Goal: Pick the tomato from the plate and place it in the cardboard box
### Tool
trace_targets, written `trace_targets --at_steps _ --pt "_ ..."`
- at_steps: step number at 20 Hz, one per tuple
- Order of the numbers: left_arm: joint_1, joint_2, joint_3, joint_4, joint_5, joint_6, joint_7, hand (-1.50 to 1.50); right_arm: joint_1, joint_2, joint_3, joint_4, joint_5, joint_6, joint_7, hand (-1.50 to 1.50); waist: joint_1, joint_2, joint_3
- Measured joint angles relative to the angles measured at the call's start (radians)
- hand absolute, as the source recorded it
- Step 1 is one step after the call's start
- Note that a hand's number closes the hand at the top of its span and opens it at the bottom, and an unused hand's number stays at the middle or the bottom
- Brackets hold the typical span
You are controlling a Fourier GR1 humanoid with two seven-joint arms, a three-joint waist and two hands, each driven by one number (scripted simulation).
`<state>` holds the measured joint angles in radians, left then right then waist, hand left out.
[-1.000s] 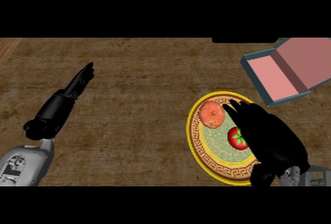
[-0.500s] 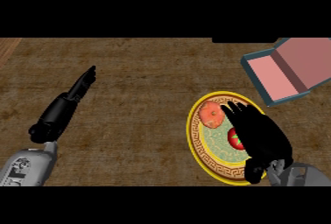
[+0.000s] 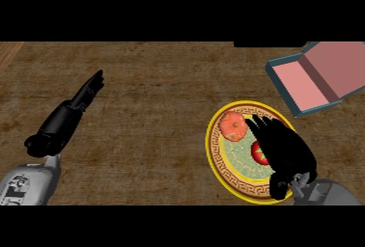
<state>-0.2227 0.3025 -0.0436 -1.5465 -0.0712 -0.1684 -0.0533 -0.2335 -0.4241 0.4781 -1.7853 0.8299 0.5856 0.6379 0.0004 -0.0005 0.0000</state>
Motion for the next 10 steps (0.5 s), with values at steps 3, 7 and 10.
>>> trace_targets --at_steps 3,7,10 --pt "0.003 -0.018 0.002 -0.006 -0.024 0.003 0.002 0.00 0.013 0.007 -0.015 0.051 0.051 -0.029 -0.046 -1.50 0.000 0.000 0.000" --pt "0.007 -0.022 0.027 0.014 -0.030 -0.017 -0.022 0.00 0.005 0.019 -0.060 0.110 0.079 -0.034 -0.107 -1.50 0.001 0.000 0.000" --pt "0.019 -0.029 0.035 -0.003 -0.037 -0.029 -0.022 0.00 0.022 0.035 -0.072 0.136 0.098 -0.040 -0.150 1.50 0.001 0.000 0.000"
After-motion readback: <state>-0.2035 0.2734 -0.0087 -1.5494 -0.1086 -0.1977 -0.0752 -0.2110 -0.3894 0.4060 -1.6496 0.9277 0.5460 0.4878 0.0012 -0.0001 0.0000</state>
